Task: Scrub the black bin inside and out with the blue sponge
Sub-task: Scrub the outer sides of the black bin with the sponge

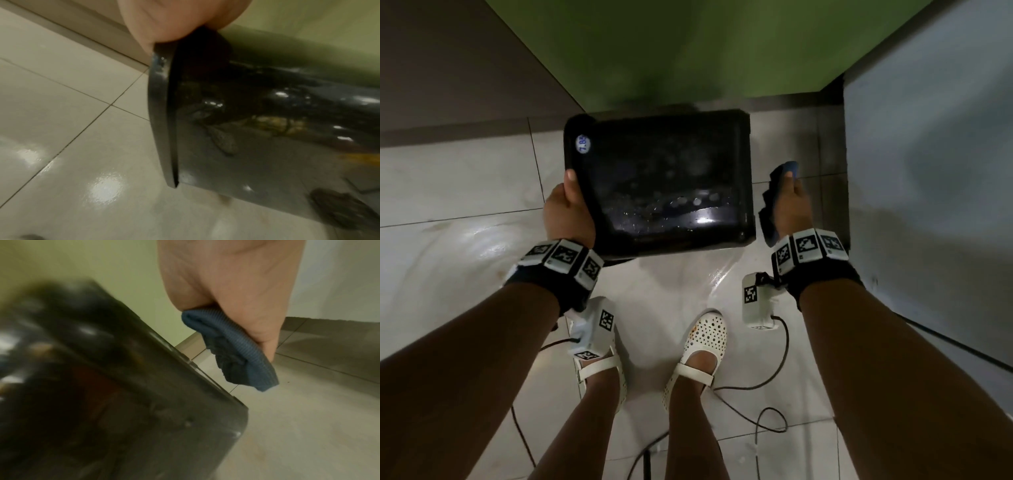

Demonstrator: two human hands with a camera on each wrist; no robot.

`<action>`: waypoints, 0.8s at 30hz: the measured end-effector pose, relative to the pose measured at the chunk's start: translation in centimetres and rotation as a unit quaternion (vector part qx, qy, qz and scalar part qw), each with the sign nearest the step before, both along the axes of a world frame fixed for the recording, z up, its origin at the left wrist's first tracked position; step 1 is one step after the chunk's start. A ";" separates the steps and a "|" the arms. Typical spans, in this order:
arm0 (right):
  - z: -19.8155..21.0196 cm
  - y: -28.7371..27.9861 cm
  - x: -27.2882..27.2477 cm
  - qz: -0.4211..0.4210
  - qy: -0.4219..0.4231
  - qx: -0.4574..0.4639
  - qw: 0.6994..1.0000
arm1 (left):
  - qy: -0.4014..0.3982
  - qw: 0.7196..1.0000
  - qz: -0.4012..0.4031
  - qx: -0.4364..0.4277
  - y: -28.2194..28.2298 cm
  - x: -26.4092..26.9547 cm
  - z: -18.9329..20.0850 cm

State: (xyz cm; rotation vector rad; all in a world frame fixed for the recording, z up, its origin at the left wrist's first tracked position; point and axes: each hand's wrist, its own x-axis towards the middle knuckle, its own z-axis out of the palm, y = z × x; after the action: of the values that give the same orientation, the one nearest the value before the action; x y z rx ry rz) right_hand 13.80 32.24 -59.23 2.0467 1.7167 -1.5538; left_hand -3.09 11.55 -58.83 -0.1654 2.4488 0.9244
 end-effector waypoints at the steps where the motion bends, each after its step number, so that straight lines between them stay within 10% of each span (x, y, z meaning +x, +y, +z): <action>1: 0.0 0.2 0.3 -0.009 -0.006 0.006 1.000 | -0.012 1.000 0.005 0.004 -0.3 -0.1 0.0; 9: -0.4 1.8 1.9 -0.039 -0.068 -0.110 0.991 | -0.129 0.991 -0.017 -0.016 -0.2 0.0 -0.8; 15: -1.1 0.7 4.2 -0.170 0.165 -0.294 0.926 | -0.171 0.984 -0.038 -0.041 0.7 -0.1 -2.6; 24: 1.0 -1.2 1.8 -0.003 0.168 -0.248 0.954 | -0.333 0.939 -0.007 0.091 -0.4 0.1 -9.9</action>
State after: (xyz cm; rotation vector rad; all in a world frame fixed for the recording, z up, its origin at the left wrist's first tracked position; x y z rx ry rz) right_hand 15.57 31.02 -58.27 1.6101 1.2077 -2.1615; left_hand -2.95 11.13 -68.72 -0.3345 1.7314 0.8996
